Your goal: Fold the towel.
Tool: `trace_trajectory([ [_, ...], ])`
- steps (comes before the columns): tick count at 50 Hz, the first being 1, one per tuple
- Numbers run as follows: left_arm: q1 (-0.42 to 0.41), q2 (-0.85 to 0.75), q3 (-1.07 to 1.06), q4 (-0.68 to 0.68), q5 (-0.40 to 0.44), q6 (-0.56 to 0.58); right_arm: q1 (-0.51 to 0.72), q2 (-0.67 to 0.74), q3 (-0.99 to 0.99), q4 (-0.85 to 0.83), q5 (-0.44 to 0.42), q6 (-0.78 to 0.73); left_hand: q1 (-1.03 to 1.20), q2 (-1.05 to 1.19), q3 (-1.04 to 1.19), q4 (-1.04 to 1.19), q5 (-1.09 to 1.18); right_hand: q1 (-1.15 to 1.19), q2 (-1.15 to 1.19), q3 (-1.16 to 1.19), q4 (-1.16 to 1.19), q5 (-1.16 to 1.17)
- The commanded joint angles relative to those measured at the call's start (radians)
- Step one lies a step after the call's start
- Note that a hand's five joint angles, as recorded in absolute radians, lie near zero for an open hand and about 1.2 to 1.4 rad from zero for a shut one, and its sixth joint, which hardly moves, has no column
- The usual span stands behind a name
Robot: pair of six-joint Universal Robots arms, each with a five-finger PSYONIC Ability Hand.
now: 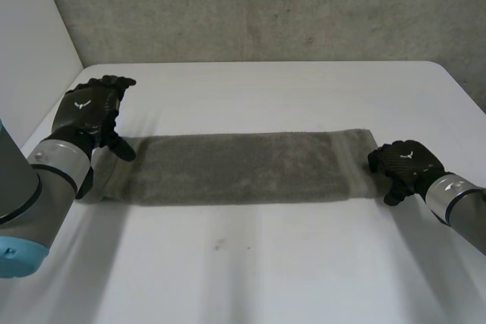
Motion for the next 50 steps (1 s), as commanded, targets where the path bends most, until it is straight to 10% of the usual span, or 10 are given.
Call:
trace_trajectory([
  [1, 0.002, 0.000, -0.009, 0.001, 0.000, 0.000, 0.000, 0.042, -0.029, -0.036, 0.002, -0.004, -0.003, 0.009, 0.008, 0.006, -0.029, 0.532, 0.439, 0.439, 0.440, 0.467],
  [3, 0.002, 0.000, -0.010, 0.001, -0.001, 0.000, -0.001, 0.055, -0.050, -0.039, 0.019, -0.001, -0.003, 0.009, 0.008, 0.006, -0.029, 0.838, 0.745, 0.746, 0.747, 0.774],
  [16, 0.002, 0.002, -0.026, 0.001, -0.003, 0.002, -0.219, 0.062, -0.150, -0.033, 0.204, -0.139, -0.003, 0.009, 0.008, 0.006, -0.029, 0.839, 0.746, 0.747, 0.747, 0.775],
  [31, 0.002, 0.008, -0.029, 0.001, -0.004, 0.005, -0.363, -0.044, -0.175, -0.033, 0.200, -0.180, -0.003, 0.009, 0.008, 0.006, -0.029, 0.839, 0.746, 0.747, 0.747, 0.775],
  [50, 0.001, 0.008, -0.038, 0.002, -0.006, 0.005, 0.442, -0.059, -0.334, -0.039, 0.200, -0.085, -0.003, 0.009, 0.008, 0.006, -0.029, 0.839, 0.746, 0.747, 0.747, 0.775],
])
